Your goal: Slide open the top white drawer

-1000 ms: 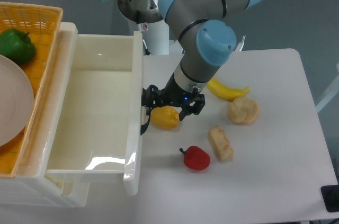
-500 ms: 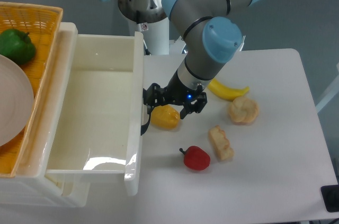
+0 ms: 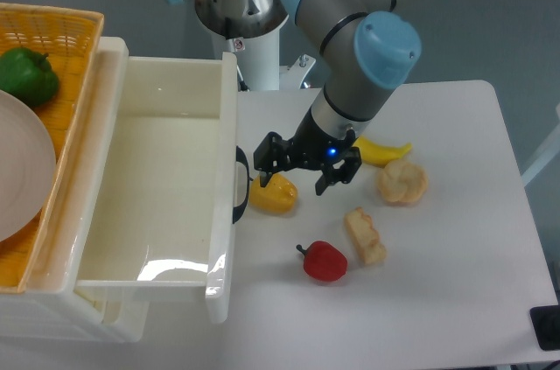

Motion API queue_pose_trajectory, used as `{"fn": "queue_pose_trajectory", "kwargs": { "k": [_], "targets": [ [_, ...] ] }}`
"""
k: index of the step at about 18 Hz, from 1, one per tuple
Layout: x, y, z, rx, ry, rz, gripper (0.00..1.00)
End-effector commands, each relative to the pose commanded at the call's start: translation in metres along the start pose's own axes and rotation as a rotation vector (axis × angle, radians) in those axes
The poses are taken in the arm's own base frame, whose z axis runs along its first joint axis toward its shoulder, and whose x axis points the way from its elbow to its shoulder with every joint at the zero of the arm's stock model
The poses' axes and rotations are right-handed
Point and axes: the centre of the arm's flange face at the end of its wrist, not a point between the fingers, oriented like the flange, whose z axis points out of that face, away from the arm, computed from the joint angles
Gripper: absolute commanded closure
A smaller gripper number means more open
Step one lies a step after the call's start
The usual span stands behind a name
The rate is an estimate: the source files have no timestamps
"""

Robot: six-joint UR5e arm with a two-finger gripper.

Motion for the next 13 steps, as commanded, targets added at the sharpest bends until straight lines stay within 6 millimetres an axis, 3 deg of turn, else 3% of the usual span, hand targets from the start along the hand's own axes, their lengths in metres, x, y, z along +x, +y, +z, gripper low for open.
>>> {"fn": "queue_pose_trajectory", "kwargs": {
  "k": [8,13],
  "targets": [
    [-0.034,0.02,-0.01,-0.063,-0.103,0.114,0.0],
    [-0.041,0.024,-0.014,-0.081,-0.125,0.145,0.0]
  ]
}}
